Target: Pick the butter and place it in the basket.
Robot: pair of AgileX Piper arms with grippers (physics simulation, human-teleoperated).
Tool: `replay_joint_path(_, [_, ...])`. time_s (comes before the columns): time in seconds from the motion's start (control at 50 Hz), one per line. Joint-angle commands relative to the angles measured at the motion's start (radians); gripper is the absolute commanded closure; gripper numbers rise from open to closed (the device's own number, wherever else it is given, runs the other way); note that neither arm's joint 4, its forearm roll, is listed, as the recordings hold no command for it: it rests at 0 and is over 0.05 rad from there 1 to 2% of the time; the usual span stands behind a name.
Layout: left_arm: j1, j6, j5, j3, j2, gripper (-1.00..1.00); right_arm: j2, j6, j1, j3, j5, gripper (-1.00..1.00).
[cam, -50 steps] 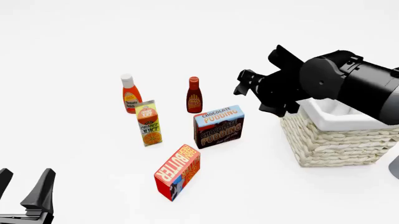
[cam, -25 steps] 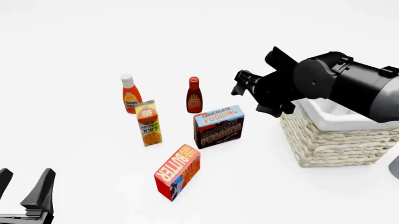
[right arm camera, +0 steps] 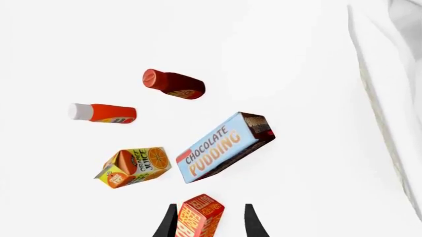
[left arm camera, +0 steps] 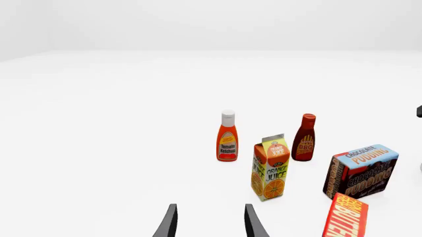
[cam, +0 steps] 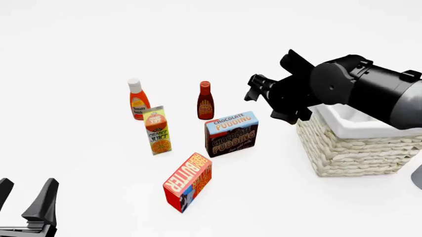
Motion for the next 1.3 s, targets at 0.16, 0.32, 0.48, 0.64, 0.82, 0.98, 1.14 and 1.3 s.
replay_joint_path(0.16, [0.000,0.000,0.000,0.000,0.000,-1.00,0.000,0.000,0.000,0.000,0.000,-1.00])
replay_joint_path(0.32, [0.000,0.000,0.000,0.000,0.000,-1.00,0.000,0.000,0.000,0.000,0.000,-1.00])
replay_joint_path(0.48, [0.000,0.000,0.000,0.000,0.000,-1.00,0.094,0.293,0.106,0.037,-0.099,-1.00])
replay_joint_path(0.64, [0.000,0.000,0.000,0.000,0.000,-1.00,0.104,0.307,0.127,0.037,-0.099,-1.00])
replay_joint_path(0.82, [0.000,0.000,0.000,0.000,0.000,-1.00,0.108,0.316,0.138,0.042,-0.106,-1.00])
replay_joint_path(0.98, [0.000,0.000,0.000,0.000,0.000,-1.00,0.113,0.322,0.144,0.036,-0.103,-1.00])
replay_joint_path(1.14, [0.000,0.000,0.000,0.000,0.000,-1.00,0.103,0.343,0.142,0.051,-0.115,-1.00])
replay_joint_path(1.3, [0.000,0.000,0.000,0.000,0.000,-1.00,0.088,0.347,0.128,0.077,-0.130,-1.00])
